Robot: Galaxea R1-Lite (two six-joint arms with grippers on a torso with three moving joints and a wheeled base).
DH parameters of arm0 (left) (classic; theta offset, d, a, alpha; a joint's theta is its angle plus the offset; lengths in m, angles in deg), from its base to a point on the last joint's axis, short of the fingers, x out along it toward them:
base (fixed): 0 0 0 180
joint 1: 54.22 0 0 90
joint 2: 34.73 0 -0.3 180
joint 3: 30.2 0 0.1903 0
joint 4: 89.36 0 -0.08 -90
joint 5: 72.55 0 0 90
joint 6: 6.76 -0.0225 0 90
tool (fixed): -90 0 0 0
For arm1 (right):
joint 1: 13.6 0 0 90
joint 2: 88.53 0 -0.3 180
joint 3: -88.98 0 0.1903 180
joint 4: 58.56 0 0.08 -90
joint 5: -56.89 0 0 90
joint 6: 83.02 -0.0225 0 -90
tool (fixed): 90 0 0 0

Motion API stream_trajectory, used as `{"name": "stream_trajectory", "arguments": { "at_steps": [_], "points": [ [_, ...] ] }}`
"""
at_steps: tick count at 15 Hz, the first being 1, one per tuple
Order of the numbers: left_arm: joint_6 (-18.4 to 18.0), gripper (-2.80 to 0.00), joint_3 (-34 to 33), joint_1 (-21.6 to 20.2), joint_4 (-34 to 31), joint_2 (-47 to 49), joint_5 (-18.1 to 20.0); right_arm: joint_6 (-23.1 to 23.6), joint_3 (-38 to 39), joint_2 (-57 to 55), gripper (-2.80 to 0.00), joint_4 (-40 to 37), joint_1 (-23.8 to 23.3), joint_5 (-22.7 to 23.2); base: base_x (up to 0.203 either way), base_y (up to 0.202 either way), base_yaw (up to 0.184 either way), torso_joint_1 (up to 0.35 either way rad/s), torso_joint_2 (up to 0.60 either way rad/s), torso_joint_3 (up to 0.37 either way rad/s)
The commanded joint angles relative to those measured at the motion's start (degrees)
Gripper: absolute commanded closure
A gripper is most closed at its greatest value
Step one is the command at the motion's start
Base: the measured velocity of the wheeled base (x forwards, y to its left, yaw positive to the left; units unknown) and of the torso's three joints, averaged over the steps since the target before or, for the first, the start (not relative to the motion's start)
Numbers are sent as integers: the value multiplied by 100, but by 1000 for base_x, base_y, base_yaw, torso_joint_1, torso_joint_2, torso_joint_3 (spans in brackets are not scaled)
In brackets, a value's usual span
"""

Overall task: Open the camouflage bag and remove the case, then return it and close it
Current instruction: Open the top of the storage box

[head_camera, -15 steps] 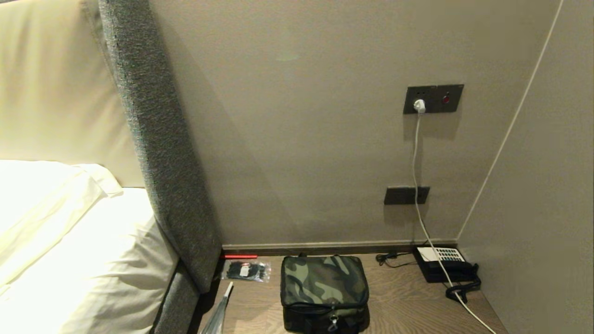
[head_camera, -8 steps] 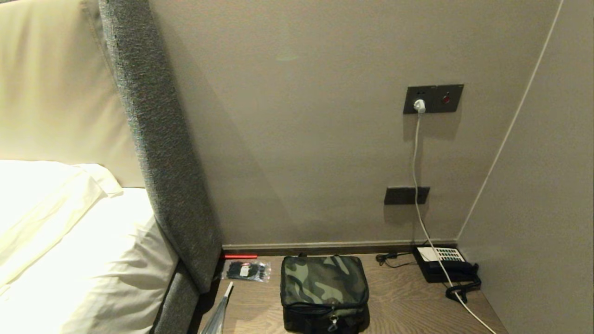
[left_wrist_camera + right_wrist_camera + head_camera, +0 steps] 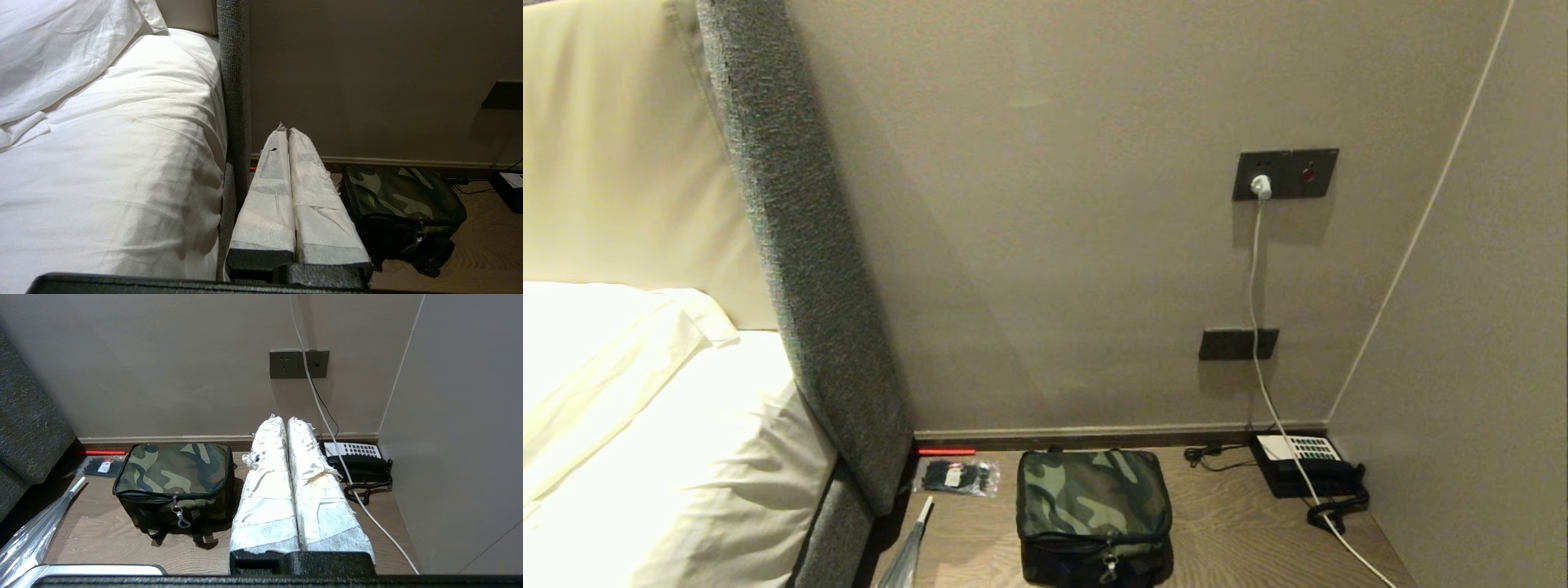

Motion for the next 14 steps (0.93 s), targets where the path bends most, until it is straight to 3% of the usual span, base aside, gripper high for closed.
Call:
{"name": "stream_trajectory", "arguments": {
  "at_steps": [1,8,14],
  "points": [
    [1,0,-9,-2,0,-10,-2,2,1,-7,0,1,0,2,0,0,0,0,0,0],
    [-10,0,-9,-2,-32,-11,11,2,1,-7,0,1,0,2,0,0,0,0,0,0],
    [-264,0,-14,-2,-18,-8,25,2,1,-7,0,1,0,2,0,0,0,0,0,0]
  ]
}}
